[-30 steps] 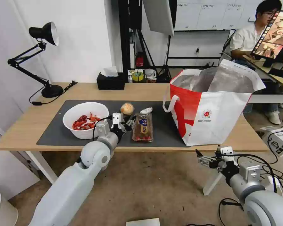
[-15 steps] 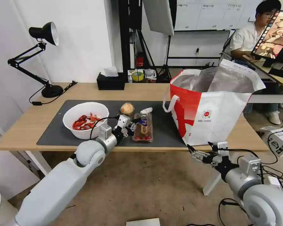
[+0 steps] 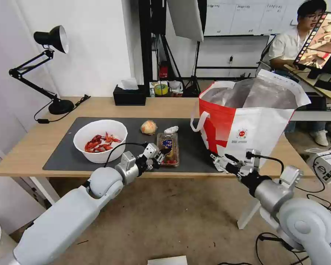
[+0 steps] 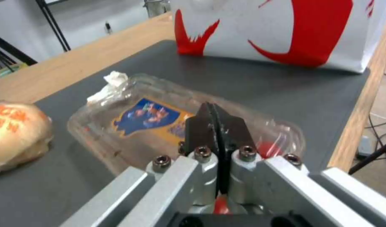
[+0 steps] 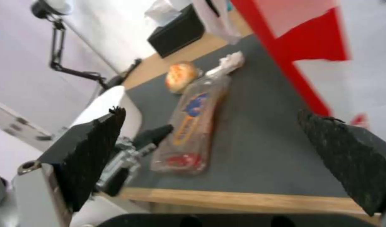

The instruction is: Pick up the trash from the table and place it into the takeout bag.

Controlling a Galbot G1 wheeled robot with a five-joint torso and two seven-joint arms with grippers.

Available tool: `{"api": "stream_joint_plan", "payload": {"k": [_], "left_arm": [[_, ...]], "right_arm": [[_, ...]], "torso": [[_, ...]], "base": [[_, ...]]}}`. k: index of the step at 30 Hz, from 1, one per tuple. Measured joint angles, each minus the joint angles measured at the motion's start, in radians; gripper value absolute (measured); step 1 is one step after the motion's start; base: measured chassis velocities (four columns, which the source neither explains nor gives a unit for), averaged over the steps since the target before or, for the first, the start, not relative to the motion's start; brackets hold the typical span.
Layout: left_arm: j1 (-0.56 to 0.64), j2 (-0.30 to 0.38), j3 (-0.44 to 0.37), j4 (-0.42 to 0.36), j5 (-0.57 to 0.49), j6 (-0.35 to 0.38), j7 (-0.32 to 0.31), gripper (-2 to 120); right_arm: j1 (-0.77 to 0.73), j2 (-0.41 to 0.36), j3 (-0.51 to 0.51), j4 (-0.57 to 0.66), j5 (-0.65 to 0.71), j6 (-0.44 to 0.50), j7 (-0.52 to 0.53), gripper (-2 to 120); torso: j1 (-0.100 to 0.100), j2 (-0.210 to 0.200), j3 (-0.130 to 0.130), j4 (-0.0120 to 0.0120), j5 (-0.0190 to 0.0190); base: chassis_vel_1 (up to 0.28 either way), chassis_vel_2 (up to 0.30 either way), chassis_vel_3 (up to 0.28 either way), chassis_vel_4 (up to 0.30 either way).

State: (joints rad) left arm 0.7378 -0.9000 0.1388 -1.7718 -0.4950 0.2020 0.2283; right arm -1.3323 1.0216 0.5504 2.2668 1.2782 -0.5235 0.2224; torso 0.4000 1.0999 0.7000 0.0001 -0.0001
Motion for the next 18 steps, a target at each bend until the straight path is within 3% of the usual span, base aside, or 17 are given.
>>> {"api": "stream_joint_plan", "payload": {"k": [18], "left_arm": [[0.001,0.042,0.02,0.013,0.002,-0.01,0.002,0]], "right_arm": [[0.277,0.094,-0.193,-0.188,0.16,0.027,0.16,100]], "torso": [[0.0,0.0,0.0,0.0,0.0]], "base": [[0.0,0.0,0.0,0.0]]}}
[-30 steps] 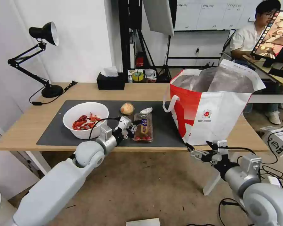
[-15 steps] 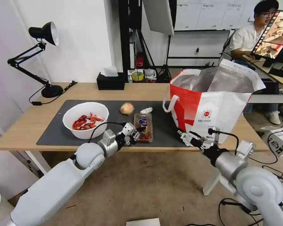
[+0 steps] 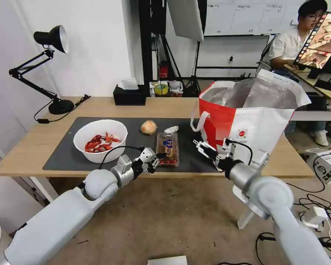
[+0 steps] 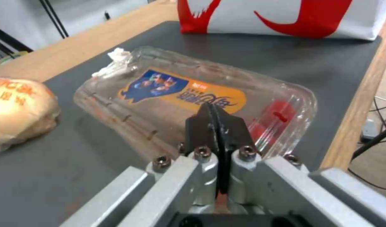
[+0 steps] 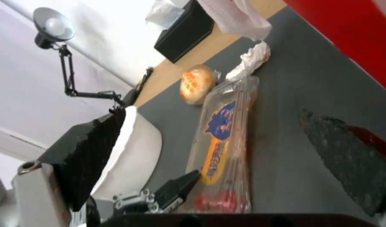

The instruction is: Pick up the trash from the table and place it into the takeout bag.

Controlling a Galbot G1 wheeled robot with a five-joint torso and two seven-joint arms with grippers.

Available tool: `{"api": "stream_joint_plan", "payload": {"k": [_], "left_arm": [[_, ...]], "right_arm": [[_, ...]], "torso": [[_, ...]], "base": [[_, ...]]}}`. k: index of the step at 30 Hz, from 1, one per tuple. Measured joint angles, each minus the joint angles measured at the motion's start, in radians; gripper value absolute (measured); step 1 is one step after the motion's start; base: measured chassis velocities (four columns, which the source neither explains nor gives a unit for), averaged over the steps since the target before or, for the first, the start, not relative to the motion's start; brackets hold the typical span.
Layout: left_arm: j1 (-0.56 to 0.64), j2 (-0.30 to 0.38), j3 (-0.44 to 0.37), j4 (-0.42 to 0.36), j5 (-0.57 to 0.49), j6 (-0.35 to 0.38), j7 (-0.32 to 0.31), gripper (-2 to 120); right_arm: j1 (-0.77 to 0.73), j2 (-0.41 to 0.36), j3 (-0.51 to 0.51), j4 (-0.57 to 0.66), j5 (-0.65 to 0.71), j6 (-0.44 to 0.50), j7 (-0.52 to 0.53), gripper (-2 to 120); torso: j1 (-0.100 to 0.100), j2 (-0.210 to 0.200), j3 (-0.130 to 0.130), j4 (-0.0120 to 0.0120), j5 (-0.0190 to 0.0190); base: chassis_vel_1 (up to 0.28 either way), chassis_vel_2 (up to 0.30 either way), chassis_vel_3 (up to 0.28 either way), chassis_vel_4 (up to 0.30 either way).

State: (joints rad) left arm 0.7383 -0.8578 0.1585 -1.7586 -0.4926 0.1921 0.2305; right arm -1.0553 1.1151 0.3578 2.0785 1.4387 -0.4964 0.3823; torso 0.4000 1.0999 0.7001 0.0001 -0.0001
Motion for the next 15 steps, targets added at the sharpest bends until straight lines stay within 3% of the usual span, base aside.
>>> {"api": "stream_joint_plan", "payload": {"k": [15], "left_arm": [[-0.01,-0.012,0.009,0.015,-0.011,-0.007,-0.028,0]], "right_arm": [[0.175,0.076,-0.105,-0.142,0.053,-0.022,0.15,100]], "torso": [[0.0,0.0,0.0,-0.0001,0.0]], "base": [[0.0,0.0,0.0,0.0]]}}
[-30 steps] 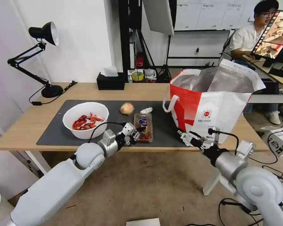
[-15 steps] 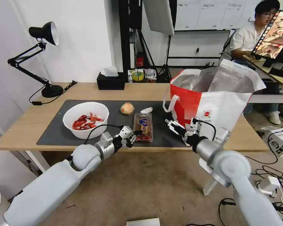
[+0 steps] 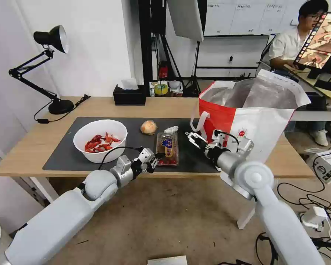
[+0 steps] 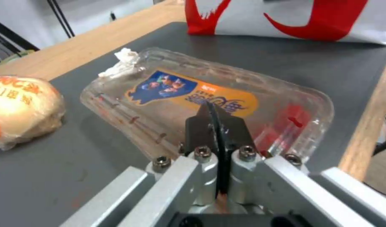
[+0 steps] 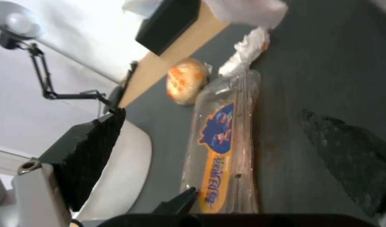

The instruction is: Pick up the trash from the table and place it into the takeout bag.

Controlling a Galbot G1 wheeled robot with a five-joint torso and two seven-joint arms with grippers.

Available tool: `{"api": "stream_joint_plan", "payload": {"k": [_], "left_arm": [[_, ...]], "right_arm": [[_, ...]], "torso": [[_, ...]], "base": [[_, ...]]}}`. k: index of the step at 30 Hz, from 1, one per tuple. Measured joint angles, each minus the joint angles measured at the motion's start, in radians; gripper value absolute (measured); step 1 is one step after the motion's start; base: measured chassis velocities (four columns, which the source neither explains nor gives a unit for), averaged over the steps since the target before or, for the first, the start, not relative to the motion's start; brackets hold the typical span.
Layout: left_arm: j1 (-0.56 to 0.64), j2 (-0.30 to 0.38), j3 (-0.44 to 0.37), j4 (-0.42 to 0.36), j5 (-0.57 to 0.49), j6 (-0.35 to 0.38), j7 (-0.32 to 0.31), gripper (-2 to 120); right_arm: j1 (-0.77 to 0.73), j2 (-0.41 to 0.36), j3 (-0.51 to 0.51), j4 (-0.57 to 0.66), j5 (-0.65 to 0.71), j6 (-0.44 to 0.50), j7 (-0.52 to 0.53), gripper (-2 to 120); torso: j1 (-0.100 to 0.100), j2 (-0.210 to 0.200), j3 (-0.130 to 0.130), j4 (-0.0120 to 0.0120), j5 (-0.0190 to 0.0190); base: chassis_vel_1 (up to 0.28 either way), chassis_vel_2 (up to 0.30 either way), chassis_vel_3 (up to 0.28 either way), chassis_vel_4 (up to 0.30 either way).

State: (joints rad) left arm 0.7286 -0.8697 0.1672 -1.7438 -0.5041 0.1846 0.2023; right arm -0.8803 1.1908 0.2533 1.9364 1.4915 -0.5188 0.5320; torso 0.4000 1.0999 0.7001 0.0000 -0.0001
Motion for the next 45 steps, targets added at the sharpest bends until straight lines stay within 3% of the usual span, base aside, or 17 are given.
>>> {"api": "stream_joint_plan", "payload": {"k": [14,24,45], "left_arm": [[0.003,0.008,0.002,-0.005,-0.006,-0.003,-0.006,0],[0.005,0.029,0.017,-0.017,-0.005,-0.015,-0.01,0],[0.012,0.02,0.008,-0.002,-0.005,-0.023,-0.011,0]], "right_arm": [[0.071,0.061,-0.024,-0.074,0.062,-0.115,0.127,100],[0.128,0.084,-0.031,-0.121,0.121,-0.155,0.189,100],[0.243,0.142,-0.096,-0.225,0.103,-0.204,0.297,100]], "torso": [[0.0,0.0,0.0,0.0,0.0],[0.0,0.0,0.0,0.0,0.0],[0.0,0.0,0.0,0.0001,0.0001]], "base": [[0.0,0.0,0.0,0.0],[0.0,0.0,0.0,0.0],[0.0,0.0,0.0,0.0]]}}
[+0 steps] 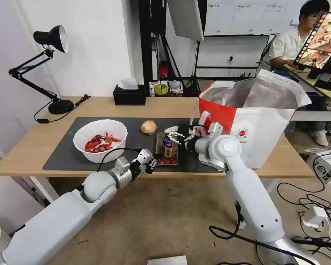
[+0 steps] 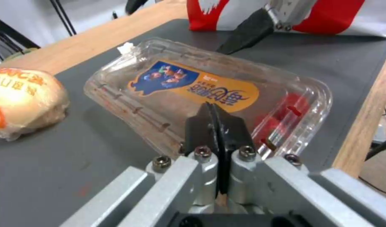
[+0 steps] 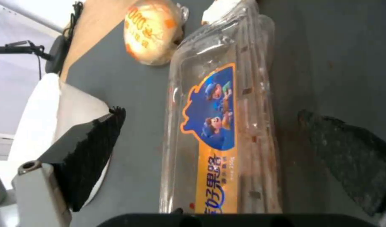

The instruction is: Pick up the trash from the table and place it into the takeout bag.

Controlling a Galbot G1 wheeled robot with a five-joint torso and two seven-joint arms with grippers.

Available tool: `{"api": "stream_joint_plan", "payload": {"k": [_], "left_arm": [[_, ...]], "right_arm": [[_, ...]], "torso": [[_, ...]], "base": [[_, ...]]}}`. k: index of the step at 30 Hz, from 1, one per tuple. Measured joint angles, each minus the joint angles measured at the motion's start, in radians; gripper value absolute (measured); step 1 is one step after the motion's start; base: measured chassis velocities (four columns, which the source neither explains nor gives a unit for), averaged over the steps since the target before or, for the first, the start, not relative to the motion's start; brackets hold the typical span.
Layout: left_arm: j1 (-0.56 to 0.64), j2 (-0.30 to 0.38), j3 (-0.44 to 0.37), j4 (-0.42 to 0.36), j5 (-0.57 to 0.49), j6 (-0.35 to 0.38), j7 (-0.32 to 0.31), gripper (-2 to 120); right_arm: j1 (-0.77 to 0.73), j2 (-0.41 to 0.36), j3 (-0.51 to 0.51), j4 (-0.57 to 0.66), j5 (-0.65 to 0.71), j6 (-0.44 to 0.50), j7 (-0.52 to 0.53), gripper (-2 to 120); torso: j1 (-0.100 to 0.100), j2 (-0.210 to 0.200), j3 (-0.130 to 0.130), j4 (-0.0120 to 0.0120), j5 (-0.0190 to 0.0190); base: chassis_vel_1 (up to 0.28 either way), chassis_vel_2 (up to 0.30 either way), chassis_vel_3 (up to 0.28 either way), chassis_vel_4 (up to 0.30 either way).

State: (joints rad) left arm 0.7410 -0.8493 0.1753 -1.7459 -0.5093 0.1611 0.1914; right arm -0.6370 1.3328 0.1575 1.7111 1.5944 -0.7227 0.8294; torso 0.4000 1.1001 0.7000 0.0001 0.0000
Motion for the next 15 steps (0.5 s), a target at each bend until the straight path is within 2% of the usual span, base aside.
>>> {"api": "stream_joint_plan", "payload": {"k": [15], "left_arm": [[-0.006,-0.01,0.003,0.011,0.001,-0.005,0.0,0]], "right_arm": [[0.014,0.028,-0.029,-0.034,-0.004,0.0,0.01,100]], "torso": [[0.0,0.0,0.0,-0.0001,-0.0001]], "base": [[0.0,0.0,0.0,0.0]]}}
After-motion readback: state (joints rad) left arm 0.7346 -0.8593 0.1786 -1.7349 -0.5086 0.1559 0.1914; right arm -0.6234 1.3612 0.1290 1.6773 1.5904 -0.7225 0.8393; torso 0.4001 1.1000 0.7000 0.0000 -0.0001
